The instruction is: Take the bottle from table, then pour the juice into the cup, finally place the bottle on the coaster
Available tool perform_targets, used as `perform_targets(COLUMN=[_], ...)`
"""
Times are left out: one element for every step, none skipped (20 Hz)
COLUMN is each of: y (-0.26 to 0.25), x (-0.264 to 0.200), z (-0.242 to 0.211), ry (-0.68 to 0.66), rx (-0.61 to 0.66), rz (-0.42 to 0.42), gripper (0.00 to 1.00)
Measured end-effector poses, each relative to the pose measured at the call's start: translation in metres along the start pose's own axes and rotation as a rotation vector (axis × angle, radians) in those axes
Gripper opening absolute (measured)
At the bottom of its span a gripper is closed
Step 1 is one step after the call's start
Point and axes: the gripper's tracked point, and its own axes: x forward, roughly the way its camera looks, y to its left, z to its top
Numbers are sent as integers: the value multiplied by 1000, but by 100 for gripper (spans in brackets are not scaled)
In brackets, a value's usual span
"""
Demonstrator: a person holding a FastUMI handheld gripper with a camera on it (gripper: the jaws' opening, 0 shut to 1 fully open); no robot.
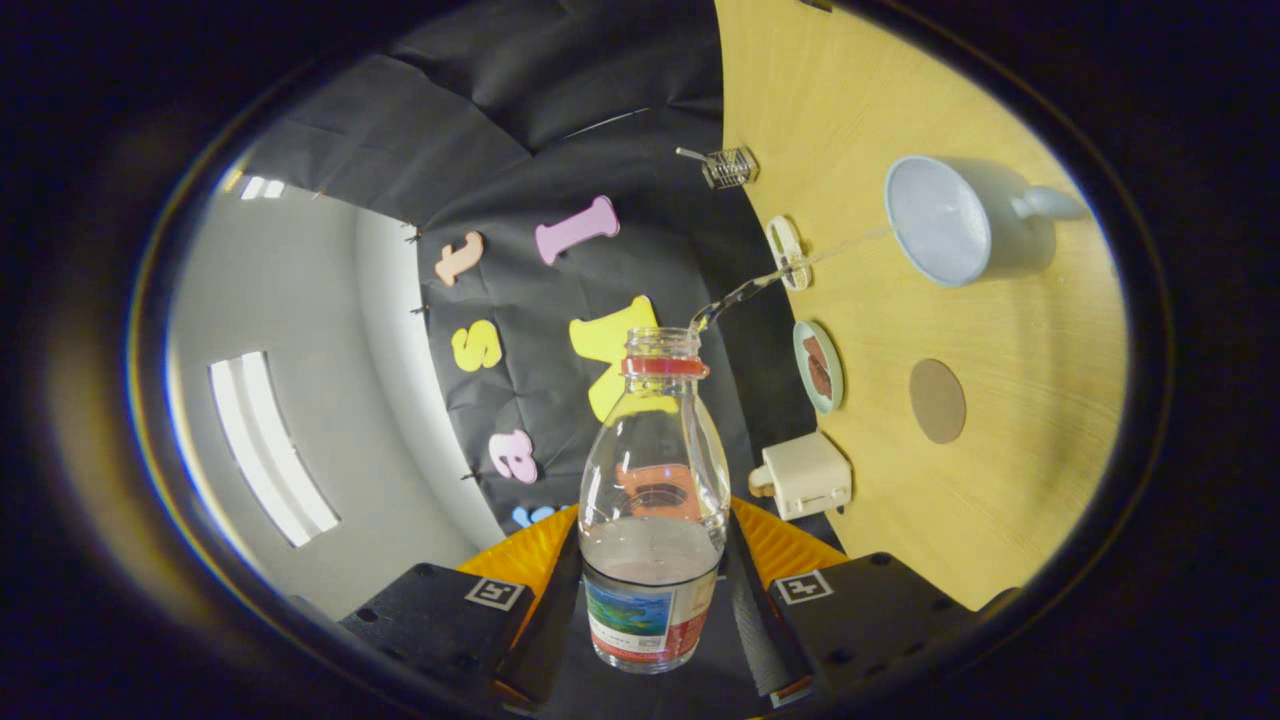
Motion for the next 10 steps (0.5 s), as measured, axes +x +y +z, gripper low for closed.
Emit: perform_targets(y=[0, 0, 0, 0, 0, -1, 2, 4, 4, 5], x=[0, 0, 0, -1, 1, 1, 2, 1, 0, -1], z=[-1, -1, -1, 0, 1, 2, 3, 4, 6, 7], ry=[1, 1, 1, -1, -3, -5, -6, -7, -11, -15], rx=[4, 6, 8, 14, 20, 31, 43, 55, 65, 80], rz=[0, 1, 2, 4, 5, 8, 13, 19, 24, 32], gripper=[76, 76, 76, 76, 76, 76, 76, 76, 76, 76])
